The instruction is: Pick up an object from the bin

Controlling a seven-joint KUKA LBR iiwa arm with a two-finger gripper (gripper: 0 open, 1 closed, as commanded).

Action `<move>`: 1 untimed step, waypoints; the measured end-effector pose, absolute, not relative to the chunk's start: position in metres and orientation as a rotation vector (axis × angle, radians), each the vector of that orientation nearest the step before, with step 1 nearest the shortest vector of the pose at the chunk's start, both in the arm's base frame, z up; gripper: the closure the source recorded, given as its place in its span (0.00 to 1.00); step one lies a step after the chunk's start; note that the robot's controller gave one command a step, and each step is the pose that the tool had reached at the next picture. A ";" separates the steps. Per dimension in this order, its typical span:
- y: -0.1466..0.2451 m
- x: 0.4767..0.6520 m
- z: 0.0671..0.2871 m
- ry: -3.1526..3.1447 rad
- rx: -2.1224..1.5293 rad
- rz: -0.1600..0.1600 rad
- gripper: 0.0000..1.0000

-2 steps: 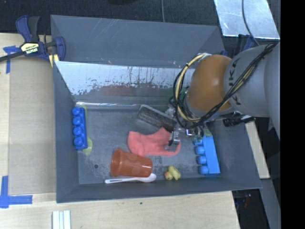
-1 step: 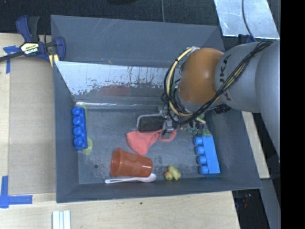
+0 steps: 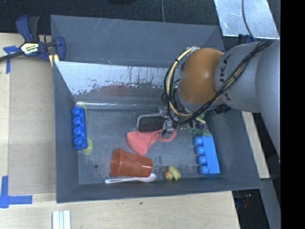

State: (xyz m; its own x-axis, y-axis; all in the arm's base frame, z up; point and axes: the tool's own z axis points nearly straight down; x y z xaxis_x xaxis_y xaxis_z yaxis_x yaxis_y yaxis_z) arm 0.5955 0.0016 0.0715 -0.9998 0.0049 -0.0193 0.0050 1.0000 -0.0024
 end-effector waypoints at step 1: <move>0.001 0.565 0.130 3.129 -0.048 -0.005 1.00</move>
Offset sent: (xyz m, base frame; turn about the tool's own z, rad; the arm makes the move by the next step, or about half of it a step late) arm -0.0012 -0.0004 0.1270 -0.0670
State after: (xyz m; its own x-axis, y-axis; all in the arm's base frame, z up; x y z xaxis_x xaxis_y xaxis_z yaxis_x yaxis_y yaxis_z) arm 0.5651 0.0010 0.1297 -0.9994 -0.0310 -0.0124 -0.0310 0.9995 -0.0035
